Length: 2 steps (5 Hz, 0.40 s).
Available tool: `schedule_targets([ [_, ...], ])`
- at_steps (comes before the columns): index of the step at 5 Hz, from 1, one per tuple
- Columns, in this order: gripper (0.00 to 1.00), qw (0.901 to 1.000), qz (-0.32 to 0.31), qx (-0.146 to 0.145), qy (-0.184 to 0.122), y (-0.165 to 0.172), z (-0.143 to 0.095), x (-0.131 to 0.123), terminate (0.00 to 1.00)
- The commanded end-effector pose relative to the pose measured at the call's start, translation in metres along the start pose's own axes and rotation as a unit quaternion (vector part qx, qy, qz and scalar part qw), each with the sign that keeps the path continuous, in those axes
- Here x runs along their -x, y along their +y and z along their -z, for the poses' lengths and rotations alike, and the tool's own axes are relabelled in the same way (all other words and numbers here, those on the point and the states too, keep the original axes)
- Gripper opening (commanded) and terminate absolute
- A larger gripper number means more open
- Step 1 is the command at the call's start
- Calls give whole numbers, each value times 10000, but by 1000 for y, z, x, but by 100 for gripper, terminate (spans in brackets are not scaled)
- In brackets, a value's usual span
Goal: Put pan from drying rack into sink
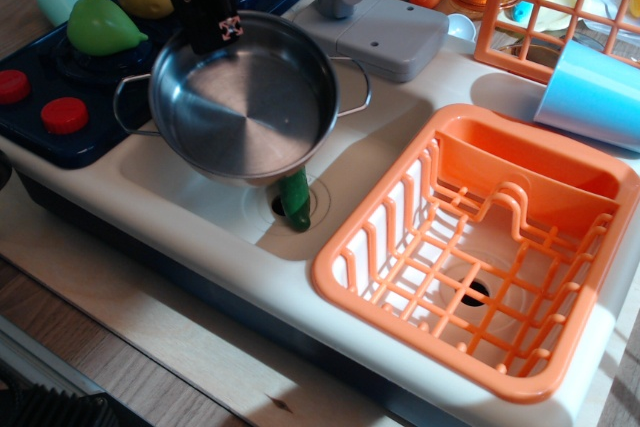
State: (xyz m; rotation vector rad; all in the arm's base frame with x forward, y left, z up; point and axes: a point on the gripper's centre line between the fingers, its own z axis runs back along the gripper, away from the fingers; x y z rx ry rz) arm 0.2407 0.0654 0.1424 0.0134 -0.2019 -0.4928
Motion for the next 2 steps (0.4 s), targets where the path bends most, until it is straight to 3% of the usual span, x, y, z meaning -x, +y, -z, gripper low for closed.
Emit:
schedule_targets([
  [1,100,9996,19,-149,-249,3,-9,0,0],
  [2,100,9996,19,-149,-249,3,-9,0,100],
])
